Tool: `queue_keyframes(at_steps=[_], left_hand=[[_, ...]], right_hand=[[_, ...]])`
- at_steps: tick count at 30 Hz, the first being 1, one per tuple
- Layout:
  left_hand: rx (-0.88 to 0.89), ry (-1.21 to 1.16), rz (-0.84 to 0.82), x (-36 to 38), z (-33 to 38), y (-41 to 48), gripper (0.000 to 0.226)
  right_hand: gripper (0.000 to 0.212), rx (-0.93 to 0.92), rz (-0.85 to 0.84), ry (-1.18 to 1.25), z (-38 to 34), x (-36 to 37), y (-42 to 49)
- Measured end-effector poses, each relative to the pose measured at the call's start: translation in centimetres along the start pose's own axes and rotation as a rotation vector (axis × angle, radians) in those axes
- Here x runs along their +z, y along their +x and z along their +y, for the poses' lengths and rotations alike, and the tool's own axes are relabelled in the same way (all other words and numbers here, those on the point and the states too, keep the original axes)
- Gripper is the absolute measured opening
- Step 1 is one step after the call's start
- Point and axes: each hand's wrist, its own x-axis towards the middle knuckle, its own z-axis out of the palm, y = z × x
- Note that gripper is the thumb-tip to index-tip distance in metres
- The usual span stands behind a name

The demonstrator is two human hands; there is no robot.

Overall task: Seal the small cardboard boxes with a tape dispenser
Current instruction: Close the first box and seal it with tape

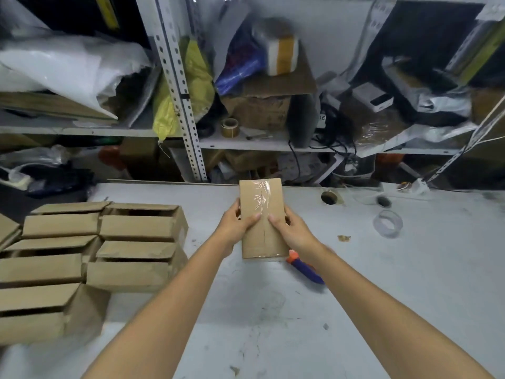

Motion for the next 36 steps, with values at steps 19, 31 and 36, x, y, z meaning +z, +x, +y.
queue_keyframes(at_steps=[19, 31, 36], left_hand=[[-0.111, 0.069, 0.047, 0.1, -10.4, 0.7, 0.037], [-0.143, 0.087, 0.079, 0.5, -10.4, 0.7, 0.036], [-0.144, 0.145, 0.082, 0.3, -10.7, 1.2, 0.048]], right_hand=[[0.035, 0.299, -0.009, 0.139, 9.6, 2.8, -0.7], [0.063, 0.209, 0.02, -0.997, 16.1, -4.4, -1.3], [0.074, 0.224, -0.057, -1.101, 16.9, -4.5, 0.1]])
